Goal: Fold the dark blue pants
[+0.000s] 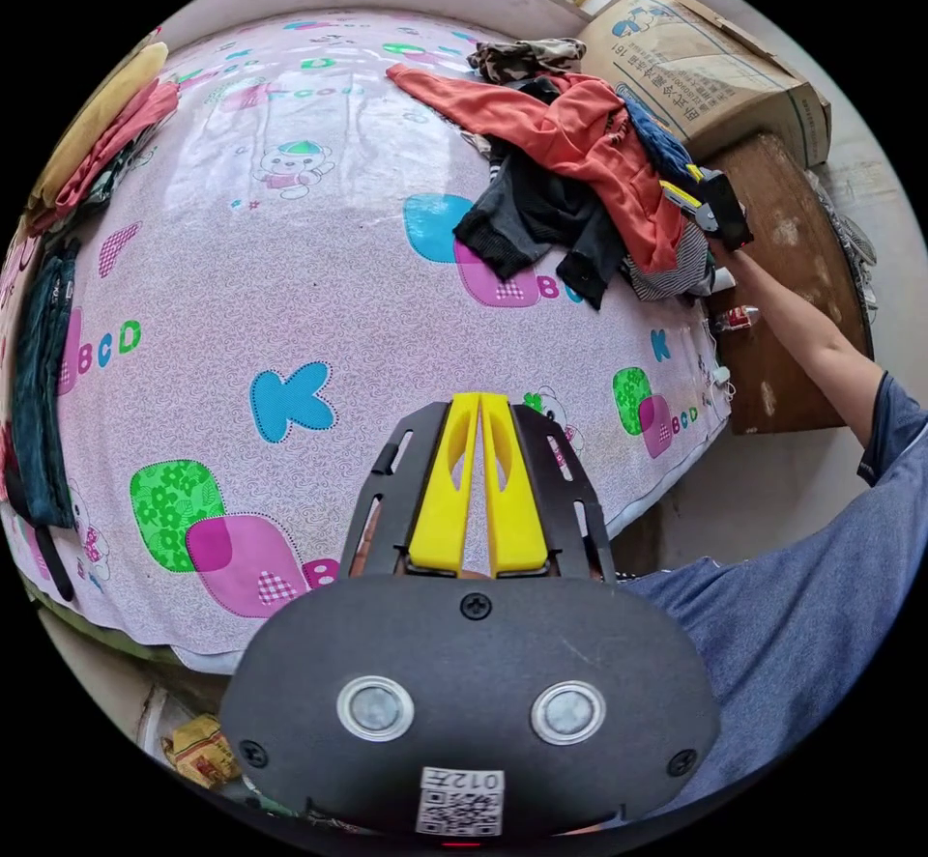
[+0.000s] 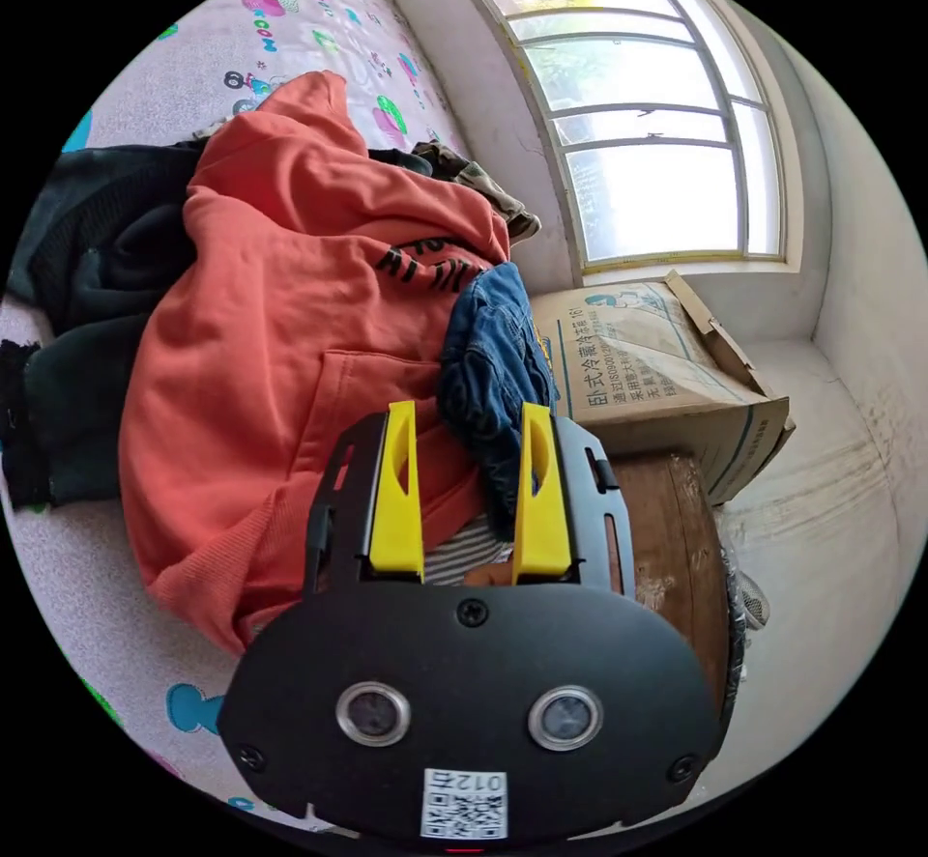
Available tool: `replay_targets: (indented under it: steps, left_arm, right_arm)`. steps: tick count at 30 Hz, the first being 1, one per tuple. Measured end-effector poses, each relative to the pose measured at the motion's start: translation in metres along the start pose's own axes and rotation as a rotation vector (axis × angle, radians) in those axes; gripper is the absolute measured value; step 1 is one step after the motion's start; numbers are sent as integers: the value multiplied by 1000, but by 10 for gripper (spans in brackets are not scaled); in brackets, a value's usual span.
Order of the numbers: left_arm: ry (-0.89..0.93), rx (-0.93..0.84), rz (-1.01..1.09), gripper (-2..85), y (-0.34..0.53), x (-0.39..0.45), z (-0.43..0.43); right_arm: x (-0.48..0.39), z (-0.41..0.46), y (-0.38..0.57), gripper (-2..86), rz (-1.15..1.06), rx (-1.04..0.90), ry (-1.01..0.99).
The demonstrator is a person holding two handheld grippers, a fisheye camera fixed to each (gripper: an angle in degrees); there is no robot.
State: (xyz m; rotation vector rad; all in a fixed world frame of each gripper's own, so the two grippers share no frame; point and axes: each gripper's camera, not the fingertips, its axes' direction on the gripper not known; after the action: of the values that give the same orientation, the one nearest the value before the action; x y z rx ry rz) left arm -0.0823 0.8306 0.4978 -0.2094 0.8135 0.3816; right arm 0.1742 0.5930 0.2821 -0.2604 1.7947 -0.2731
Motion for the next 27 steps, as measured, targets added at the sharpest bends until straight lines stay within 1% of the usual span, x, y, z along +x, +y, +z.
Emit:
replay_targets:
  steps: [2,4,5,7,9,11,13,14,15,16,17,19,23,27]
  left_arm:
    - [-10,-13,-6,0,-10,8,5]
    - [-14,-24,1,0,-26,21,12]
    - [-16,-25,5,0,-31,25,13]
    - [-18,-27,39,0,-49,42,17]
    - [-20,-24,74,0,-62,56,18]
    - [-17,-21,102,0,-74,68,19]
    - [-3,-12,130,0,-88,83,19]
    - [1,-8,137,1,-91,86,18]
    - [5,-2,150,1,-97,92,17]
    - [10,8,162,2,-104,99,15]
    - [15,15,170,2,-108,102,14]
    - [32,51,208,5,-123,116,5]
    - [35,166,275,19,-156,149,-16]
    - [69,354,456,85,-199,228,-50]
  right_arm:
    - [-2,36,-1,140,3,1,13]
    - [-8,90,1,133,-70,-34,-54]
    - [-10,102,3,130,-92,-36,-82]
    - [-7,144,12,100,-111,-37,-146]
    - [3,172,21,79,-78,-17,-165]
    - [29,203,32,70,17,-15,-236]
    - [87,258,53,62,231,-45,-463]
    - [105,275,61,60,300,-47,-539]
    - [141,308,81,55,437,-34,-703]
    - [174,341,104,50,568,-3,-848]
    - [188,356,117,47,627,21,-907]
    - [231,402,163,39,767,124,-1089]
    - [254,440,209,30,834,187,-1185]
    - [260,474,262,25,932,264,-1288]
